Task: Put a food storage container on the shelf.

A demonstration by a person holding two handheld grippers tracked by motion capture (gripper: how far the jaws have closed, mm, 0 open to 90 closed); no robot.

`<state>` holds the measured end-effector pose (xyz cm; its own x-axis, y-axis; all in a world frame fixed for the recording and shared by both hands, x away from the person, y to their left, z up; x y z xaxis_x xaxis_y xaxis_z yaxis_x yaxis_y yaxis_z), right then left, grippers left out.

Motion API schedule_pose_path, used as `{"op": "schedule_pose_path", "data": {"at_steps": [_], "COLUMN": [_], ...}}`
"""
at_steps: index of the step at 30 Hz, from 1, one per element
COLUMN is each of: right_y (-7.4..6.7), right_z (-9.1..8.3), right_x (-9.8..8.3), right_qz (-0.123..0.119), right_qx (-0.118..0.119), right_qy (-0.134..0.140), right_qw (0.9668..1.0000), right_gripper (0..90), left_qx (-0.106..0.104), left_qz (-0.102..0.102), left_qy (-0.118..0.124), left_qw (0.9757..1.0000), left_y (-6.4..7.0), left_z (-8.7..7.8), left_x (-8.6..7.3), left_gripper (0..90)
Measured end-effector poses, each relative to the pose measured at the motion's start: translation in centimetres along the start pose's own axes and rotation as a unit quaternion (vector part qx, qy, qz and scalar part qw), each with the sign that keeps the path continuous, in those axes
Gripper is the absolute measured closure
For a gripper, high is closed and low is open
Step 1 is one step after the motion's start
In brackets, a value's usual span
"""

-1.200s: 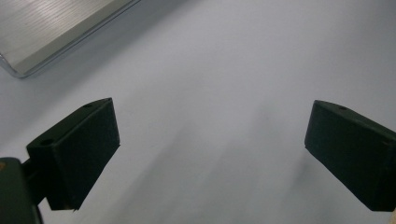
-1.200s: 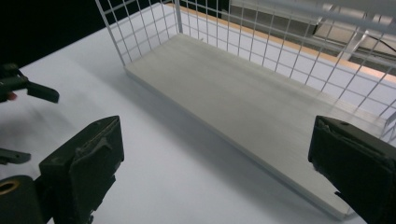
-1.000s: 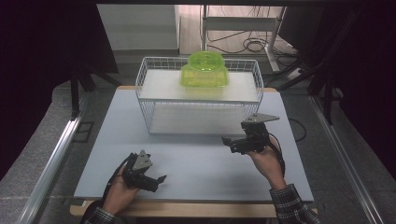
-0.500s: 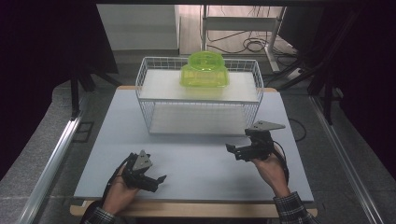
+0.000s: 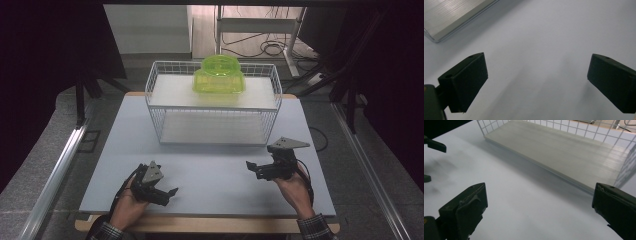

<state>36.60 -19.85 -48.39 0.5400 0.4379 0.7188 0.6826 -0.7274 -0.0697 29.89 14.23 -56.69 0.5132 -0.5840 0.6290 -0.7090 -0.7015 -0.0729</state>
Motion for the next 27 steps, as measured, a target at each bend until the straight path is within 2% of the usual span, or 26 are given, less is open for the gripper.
{"op": "schedule_pose_path", "data": {"at_steps": [5,16,23,27], "right_y": [0.6,1.7,1.8,1.6], "right_z": [-0.1,-0.3,-0.1,0.4], "right_x": [-1.1,-3.6,-5.3,-6.4], "right_qz": [0.005,0.019,0.023,0.018], "right_qx": [-0.015,-0.029,-0.026,-0.028], "right_qy": [-0.004,-0.017,-0.025,-0.045], "right_qw": [0.9999,0.9993,0.9991,0.9984], "right_gripper": [0.0,0.0,0.0,0.0], "left_qx": [0.001,0.004,0.004,0.005], "left_qz": [0.001,0.002,0.001,0.002], "left_qy": [-0.002,-0.003,-0.003,-0.003], "left_qw": [1.0000,1.0000,1.0000,1.0000], "left_y": [0.0,0.0,0.0,0.0], "left_z": [0.1,0.1,0.1,0.1], "left_x": [0.0,0.0,-0.1,-0.1], "left_gripper": [3.0,2.9,2.8,2.7]}}
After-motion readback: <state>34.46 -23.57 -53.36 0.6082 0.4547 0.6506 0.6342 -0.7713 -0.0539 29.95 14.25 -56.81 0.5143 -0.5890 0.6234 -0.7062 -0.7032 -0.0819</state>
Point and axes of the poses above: each handheld gripper's, and its own axes: z roughly forward along the jaws, x roughly out of its top, y roughly to its right, the point moved 6 cm from there along z, roughly forward along the jaws, and after that the axes turned 9 degrees about -y, right-handed, at the moved point
